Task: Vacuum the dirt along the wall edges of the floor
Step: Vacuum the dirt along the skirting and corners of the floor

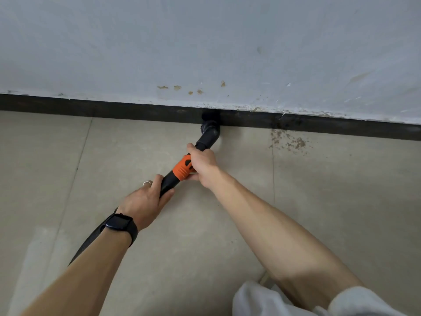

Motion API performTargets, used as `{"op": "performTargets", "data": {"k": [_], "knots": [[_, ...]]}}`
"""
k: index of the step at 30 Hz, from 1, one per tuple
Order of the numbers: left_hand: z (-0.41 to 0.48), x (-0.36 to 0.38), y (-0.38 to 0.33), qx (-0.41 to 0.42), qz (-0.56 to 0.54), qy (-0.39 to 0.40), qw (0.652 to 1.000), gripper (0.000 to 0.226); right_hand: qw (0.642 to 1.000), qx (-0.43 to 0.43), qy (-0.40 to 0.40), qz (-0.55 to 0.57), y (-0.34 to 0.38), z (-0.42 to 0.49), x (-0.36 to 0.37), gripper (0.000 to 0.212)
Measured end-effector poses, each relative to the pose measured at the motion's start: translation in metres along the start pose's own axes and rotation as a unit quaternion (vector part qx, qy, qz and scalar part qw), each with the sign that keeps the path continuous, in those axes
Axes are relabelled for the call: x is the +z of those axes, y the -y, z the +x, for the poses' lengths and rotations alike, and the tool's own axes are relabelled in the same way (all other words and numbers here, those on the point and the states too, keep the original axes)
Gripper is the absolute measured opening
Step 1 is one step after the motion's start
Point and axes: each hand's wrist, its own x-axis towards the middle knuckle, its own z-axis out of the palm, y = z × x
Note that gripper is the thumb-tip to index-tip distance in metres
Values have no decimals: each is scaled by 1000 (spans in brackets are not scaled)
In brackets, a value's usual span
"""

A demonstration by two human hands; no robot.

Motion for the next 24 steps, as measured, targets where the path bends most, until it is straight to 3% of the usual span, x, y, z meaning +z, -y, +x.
{"op": "performTargets", "data": {"k": [6,11,16,24], "knots": [[-4,12,-31,48,3,0,999,58,998,-3,-58,21,-16,-11,-39,51],[-24,33,-54,145,23,-13,989,56,991,3,-115,74,-64,-28,-85,49],[-38,53,-61,246,48,-33,968,46,980,5,-161,117,-106,-50,-116,24],[-45,60,-66,279,56,-33,958,45,974,24,-176,138,-130,-60,-130,38]]}}
